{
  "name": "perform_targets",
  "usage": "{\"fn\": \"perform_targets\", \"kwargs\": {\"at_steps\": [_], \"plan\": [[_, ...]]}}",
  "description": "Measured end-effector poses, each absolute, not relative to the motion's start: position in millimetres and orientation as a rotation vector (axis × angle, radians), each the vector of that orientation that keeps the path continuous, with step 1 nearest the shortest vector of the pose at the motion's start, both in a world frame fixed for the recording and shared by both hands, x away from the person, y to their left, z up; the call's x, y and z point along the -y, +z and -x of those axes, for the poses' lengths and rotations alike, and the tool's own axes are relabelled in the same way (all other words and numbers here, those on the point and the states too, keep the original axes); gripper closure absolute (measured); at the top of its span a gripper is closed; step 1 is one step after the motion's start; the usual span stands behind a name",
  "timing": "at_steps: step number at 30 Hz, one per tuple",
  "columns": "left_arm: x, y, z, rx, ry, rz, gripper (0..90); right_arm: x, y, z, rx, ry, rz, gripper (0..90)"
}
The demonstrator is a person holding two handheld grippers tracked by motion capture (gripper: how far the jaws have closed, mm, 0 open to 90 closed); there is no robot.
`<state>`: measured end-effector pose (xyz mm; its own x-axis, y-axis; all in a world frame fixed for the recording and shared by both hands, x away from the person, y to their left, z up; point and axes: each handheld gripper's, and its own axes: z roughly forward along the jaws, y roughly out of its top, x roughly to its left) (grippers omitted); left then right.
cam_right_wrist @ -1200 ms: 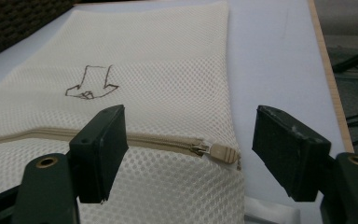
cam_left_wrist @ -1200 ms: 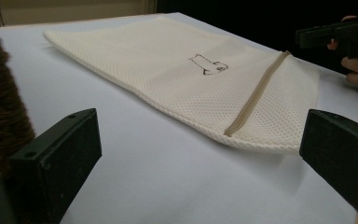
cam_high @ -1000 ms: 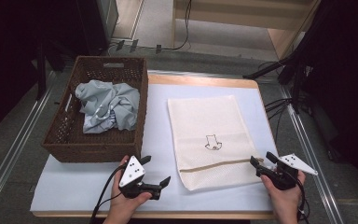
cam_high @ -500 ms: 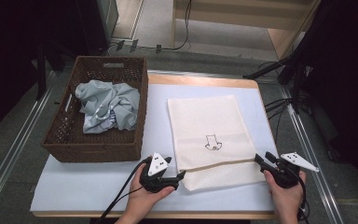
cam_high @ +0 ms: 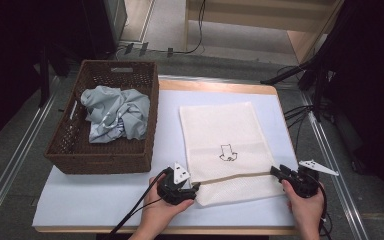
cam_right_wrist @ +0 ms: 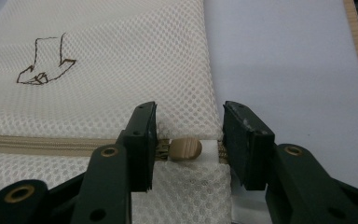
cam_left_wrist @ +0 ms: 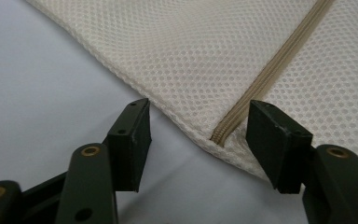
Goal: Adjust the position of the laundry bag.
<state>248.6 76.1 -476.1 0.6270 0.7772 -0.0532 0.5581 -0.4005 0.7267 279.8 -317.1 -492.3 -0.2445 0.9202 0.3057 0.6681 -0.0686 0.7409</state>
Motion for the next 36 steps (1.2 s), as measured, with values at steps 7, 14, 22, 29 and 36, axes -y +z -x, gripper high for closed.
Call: {"fn": "perform_targets", "kwargs": {"at_steps": [7, 14, 22, 29, 36], "plan": [[-73, -475, -246, -0.983, 0.414, -2.155, 70.5, 320, -493, -278, -1.867, 1.226, -1.779, 78.5], [-80, -474, -249, -0.985, 0.361, -2.142, 84.0, 316, -492, -274, -1.893, 1.217, -1.748, 83.7], [-101, -472, -248, -1.029, 0.402, -2.117, 84.3, 303, -491, -267, -1.947, 1.242, -1.721, 84.3], [-119, -471, -246, -1.055, 0.433, -2.107, 84.0, 282, -490, -263, -1.981, 1.251, -1.696, 84.4], [-128, -471, -244, -1.067, 0.450, -2.102, 84.0, 274, -490, -259, -2.001, 1.255, -1.674, 84.4]]}}
